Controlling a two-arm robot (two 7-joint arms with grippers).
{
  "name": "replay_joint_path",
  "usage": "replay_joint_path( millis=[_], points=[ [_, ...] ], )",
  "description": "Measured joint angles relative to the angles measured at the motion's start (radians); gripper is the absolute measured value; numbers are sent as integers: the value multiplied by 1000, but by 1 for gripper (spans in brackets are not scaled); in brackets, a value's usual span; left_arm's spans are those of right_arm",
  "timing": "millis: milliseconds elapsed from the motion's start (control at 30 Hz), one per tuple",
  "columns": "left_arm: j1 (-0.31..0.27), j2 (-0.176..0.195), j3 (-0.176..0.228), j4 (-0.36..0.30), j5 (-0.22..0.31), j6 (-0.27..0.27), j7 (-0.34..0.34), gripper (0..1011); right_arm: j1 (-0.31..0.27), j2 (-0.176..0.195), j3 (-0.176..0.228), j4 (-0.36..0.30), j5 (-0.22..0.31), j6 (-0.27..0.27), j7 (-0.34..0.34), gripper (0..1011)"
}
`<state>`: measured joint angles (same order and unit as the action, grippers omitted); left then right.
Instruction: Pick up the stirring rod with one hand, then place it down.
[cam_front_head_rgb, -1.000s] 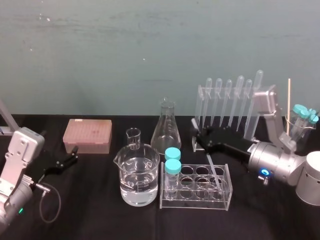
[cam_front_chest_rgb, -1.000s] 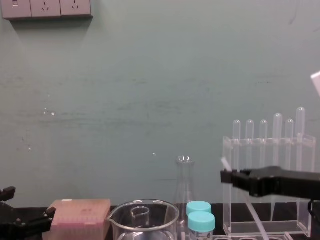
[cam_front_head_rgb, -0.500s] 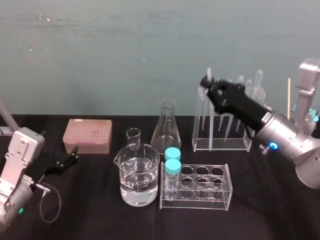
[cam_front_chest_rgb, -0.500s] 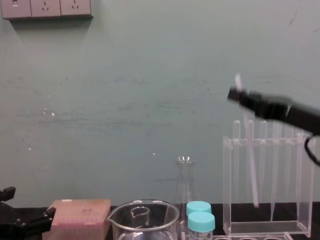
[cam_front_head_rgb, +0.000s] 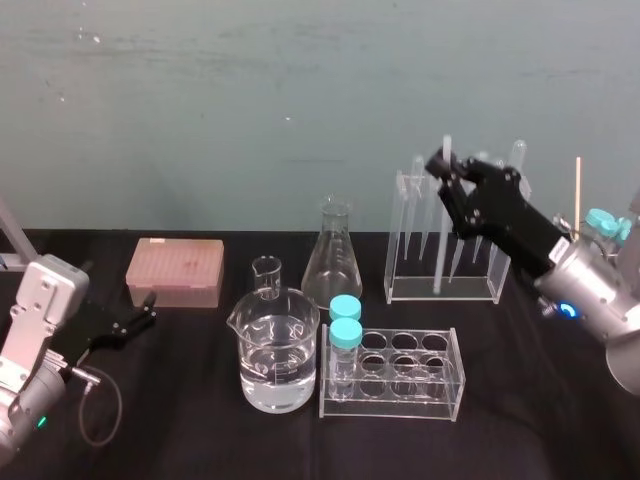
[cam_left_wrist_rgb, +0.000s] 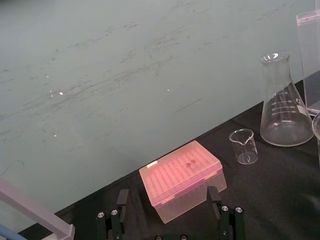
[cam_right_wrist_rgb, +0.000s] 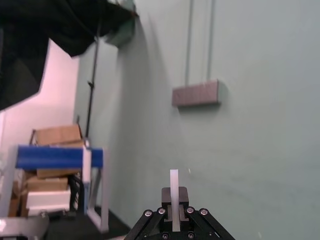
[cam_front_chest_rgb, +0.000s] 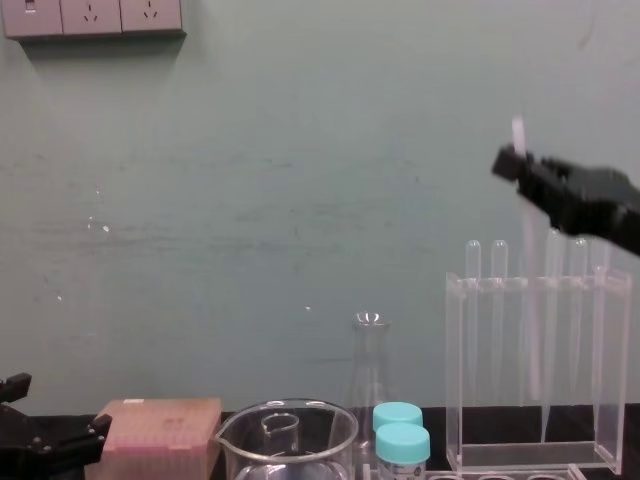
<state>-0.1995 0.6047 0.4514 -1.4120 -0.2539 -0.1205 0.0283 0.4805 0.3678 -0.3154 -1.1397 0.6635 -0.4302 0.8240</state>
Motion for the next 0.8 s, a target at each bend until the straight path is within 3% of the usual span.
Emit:
replay_joint_path(
  millis=[800],
  points=[
    [0, 0, 0, 0, 0, 0, 0, 1000, -3, 2, 0, 0, -5, 8, -11, 69]
  ],
)
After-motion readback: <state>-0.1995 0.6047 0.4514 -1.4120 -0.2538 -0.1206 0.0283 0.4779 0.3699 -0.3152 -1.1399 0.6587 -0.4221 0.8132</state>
